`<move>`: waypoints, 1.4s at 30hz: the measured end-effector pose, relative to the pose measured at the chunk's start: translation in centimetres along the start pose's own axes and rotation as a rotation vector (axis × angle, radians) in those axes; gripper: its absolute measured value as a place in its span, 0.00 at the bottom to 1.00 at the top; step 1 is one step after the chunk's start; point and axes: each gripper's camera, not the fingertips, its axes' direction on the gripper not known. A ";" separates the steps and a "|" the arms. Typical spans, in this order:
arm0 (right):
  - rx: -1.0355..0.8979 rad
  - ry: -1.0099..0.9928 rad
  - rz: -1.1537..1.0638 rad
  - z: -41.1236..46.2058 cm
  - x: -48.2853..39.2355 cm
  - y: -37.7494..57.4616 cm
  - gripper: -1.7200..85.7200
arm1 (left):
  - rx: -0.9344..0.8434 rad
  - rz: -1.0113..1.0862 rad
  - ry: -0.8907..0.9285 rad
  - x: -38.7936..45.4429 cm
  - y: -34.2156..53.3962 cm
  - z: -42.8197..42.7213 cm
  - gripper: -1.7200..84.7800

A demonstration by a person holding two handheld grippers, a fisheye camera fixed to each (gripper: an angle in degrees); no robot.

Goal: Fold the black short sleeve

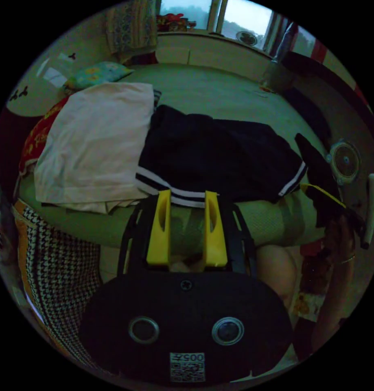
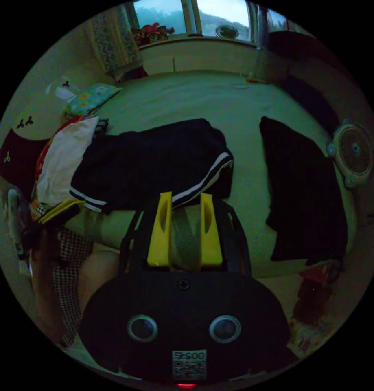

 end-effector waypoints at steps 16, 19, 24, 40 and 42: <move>-0.068 0.016 -0.032 2.6 -1.5 -2.0 0.01 | -0.046 0.073 0.031 -1.5 -0.4 2.6 0.10; -0.045 0.001 -0.038 1.5 -1.6 -1.7 0.00 | -0.039 0.080 0.018 -1.7 -0.4 1.8 0.09; 0.003 -0.012 -0.061 -1.0 -1.9 -1.7 0.00 | 0.004 0.092 0.031 -2.3 -0.3 -0.7 0.09; 0.008 -0.022 -0.119 -5.1 -4.2 -2.5 0.00 | 0.045 0.135 -0.010 -3.9 -2.7 -6.3 0.08; 0.009 -0.022 -0.121 -5.2 -4.4 -3.1 0.00 | 0.046 0.135 -0.013 -4.2 -3.5 -6.7 0.08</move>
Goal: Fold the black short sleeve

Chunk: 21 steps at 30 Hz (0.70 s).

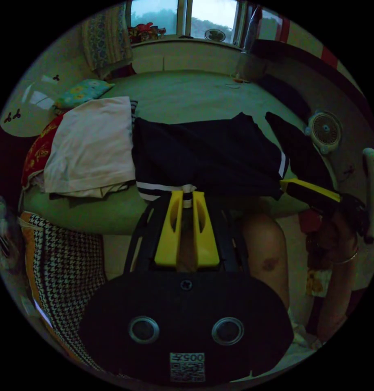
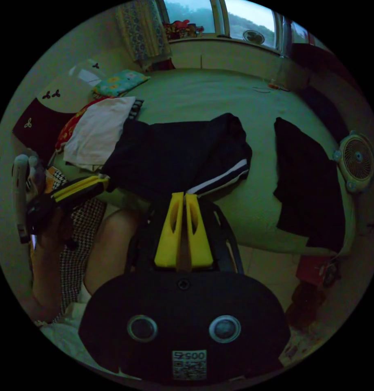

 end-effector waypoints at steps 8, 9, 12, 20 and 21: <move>0.038 0.010 -0.010 -1.1 -0.5 -5.5 0.00 | 0.043 -0.001 0.007 -2.1 -5.5 -1.6 0.08; 0.050 0.021 -0.017 -1.4 -0.7 -6.9 0.00 | 0.051 0.001 0.007 -2.4 -6.7 -1.8 0.08; 0.071 0.063 -0.034 -1.8 -1.0 -10.5 0.00 | 0.059 0.003 0.016 -3.2 -9.9 -2.0 0.08; 0.077 0.120 -0.045 -0.8 -0.6 -21.1 0.00 | 0.061 0.026 0.024 -5.3 -19.2 -1.3 0.08; 0.080 0.136 -0.049 -0.3 -0.5 -22.9 0.00 | 0.063 0.031 0.022 -5.7 -20.9 -1.0 0.08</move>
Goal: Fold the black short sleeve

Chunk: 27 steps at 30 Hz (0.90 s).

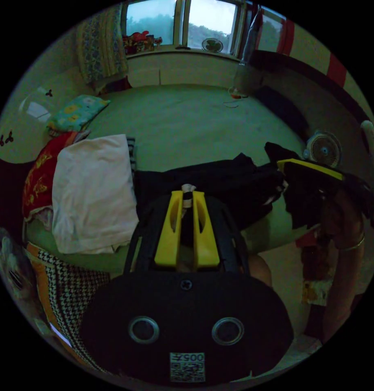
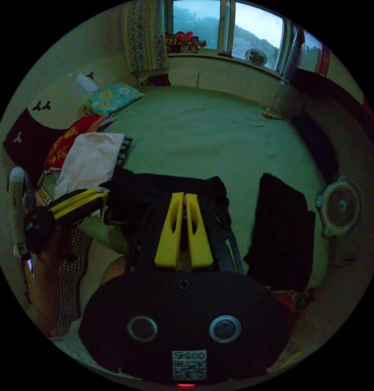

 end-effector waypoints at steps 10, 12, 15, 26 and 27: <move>0.051 0.060 0.053 8.0 0.6 -15.2 0.00 | 0.079 -0.042 -0.090 -4.3 -12.9 5.5 0.08; 0.068 0.093 0.063 9.6 0.4 -17.6 0.00 | 0.101 -0.058 -0.109 -5.4 -15.7 7.3 0.08; 0.097 0.125 0.081 12.3 0.4 -21.0 0.00 | 0.110 -0.068 -0.132 -6.4 -18.7 9.4 0.08; 0.136 0.097 0.082 18.4 1.7 -21.6 0.04 | 0.118 -0.147 -0.202 -9.1 -21.3 14.2 0.11; 0.150 0.108 0.051 18.2 1.6 -20.4 0.05 | 0.120 -0.147 -0.198 -9.0 -20.5 14.1 0.11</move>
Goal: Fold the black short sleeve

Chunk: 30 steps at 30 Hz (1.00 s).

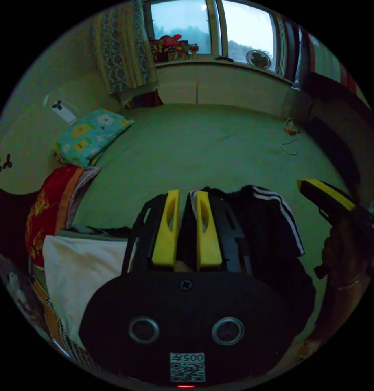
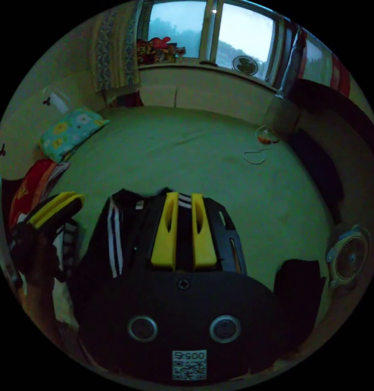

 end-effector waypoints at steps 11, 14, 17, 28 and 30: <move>-0.170 0.008 -0.109 -2.7 1.5 15.6 0.09 | -0.152 0.089 0.064 2.1 12.8 -1.4 0.11; -0.237 0.022 -0.089 -2.2 2.4 19.9 0.09 | -0.202 0.082 0.089 2.8 16.9 -1.1 0.11; -0.310 -0.024 -0.059 -1.5 3.6 23.6 0.09 | -0.257 0.073 0.097 3.5 20.9 -0.3 0.12; -0.352 -0.047 0.043 0.6 5.7 31.4 0.10 | -0.396 0.054 0.044 4.6 30.7 3.9 0.17; -0.365 -0.032 0.036 1.1 5.6 32.2 0.10 | -0.415 0.056 0.050 4.9 32.2 5.0 0.17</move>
